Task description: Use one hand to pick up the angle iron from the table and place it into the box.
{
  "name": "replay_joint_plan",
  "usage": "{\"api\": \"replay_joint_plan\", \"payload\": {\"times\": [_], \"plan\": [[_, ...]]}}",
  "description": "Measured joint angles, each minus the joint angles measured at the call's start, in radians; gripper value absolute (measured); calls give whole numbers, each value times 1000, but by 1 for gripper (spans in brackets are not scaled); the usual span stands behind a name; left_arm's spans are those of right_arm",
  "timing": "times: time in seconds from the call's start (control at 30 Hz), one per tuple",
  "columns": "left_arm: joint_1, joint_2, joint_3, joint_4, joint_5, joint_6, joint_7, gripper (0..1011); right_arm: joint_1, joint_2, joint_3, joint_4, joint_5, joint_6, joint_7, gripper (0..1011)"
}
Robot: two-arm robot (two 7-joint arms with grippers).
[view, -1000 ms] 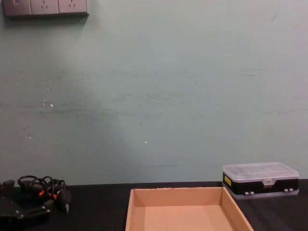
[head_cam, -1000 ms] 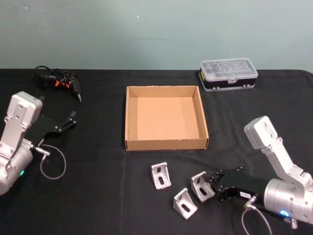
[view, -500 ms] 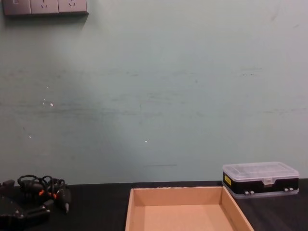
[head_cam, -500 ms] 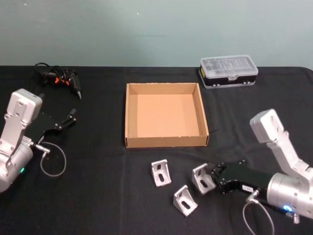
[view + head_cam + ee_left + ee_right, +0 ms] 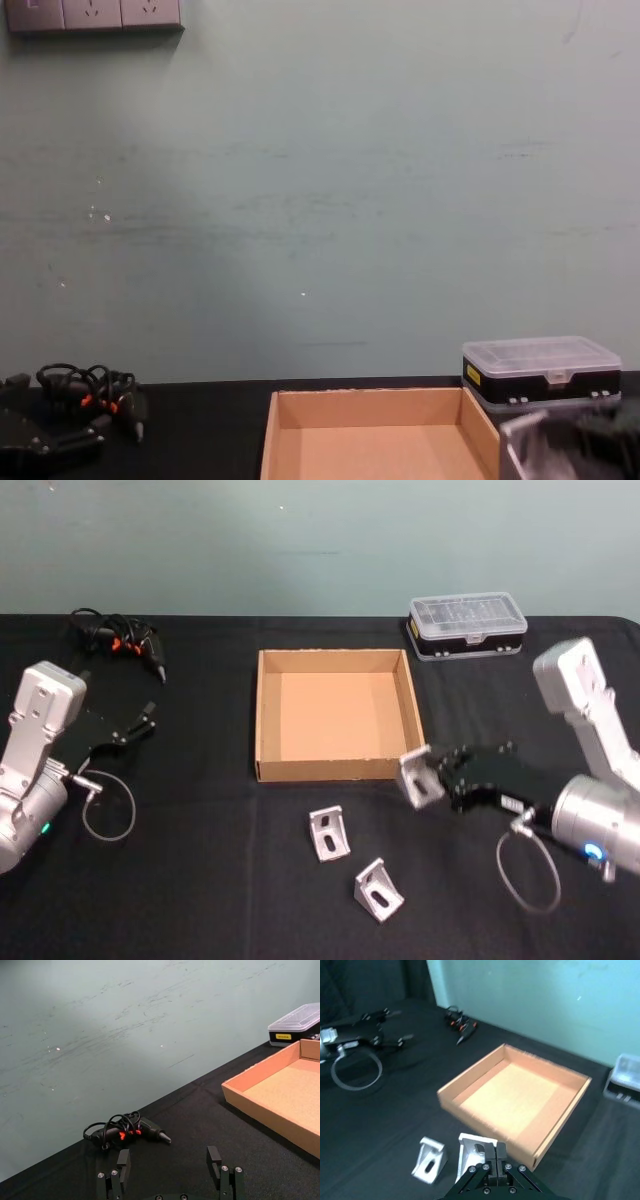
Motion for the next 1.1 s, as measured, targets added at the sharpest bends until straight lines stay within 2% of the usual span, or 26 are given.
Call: {"api": "replay_joint_plan", "payload": {"times": [0.1,0.3,0.5,0.63,0.7,0.93,1.1], "plan": [[0,0,0,0,0,0,0,1000,29,-14,-2,13,-15,0,-7,9],[0,0,0,0,0,0,0,1000,128,-67,-30,89,-59,4,-11,9],[0,0,0,0,0,0,0,1000,244,-142,-70,218,-111,9,-6,9],[0,0,0,0,0,0,0,1000,290,-174,-86,280,-134,7,-2,9],[0,0,0,0,0,0,0,1000,330,-202,-106,343,-159,3,4,9],[0,0,0,0,0,0,0,1000,399,-247,-149,466,-216,1,24,9],[0,0,0,0,0,0,0,1000,429,-272,-168,535,-246,-10,34,9]]}}
